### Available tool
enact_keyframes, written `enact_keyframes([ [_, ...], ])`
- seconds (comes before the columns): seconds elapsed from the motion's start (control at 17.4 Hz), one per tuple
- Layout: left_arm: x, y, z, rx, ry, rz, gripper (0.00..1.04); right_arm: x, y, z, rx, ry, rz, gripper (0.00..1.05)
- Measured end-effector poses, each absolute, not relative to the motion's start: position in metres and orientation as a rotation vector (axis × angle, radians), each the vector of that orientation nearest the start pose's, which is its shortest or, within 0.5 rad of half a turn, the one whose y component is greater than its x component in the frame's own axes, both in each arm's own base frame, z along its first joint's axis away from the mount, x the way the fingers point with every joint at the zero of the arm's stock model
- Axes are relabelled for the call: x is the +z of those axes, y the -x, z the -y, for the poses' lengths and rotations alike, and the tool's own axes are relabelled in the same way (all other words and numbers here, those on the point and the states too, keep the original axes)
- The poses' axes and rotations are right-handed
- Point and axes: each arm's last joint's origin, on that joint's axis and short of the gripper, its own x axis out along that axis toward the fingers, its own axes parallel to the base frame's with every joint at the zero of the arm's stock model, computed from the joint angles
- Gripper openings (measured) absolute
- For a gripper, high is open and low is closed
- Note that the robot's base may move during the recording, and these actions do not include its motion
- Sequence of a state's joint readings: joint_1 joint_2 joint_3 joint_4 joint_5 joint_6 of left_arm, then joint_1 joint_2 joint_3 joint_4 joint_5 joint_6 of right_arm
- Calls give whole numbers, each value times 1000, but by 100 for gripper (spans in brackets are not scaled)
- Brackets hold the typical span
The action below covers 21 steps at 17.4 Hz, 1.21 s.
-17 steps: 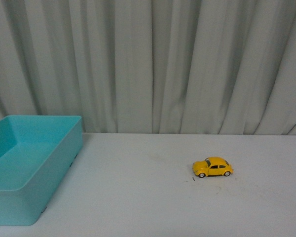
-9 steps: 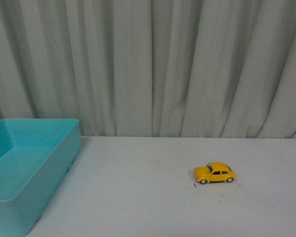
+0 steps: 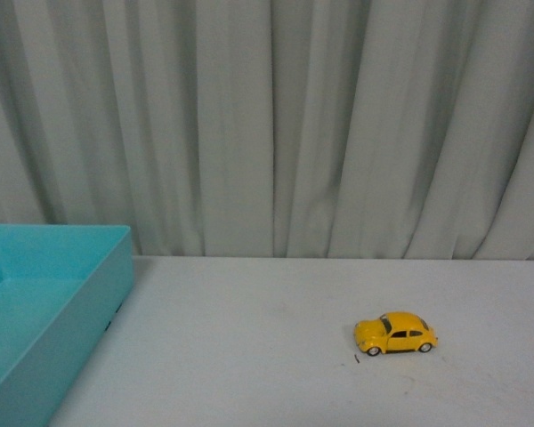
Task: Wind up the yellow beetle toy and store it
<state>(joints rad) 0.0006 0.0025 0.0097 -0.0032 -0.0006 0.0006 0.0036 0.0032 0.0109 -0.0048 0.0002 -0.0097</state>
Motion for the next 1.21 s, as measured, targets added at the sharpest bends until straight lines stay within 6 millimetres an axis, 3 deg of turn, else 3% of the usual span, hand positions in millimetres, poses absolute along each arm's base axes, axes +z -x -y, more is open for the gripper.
enact_keyframes([
  [1.09,166,-97,0,1,-1,3,98,167,-97,0,3,9,3,98],
  [1.21,166,-97,0,2,-1,3,98,161,-99,1,-83,-128,-216,98],
])
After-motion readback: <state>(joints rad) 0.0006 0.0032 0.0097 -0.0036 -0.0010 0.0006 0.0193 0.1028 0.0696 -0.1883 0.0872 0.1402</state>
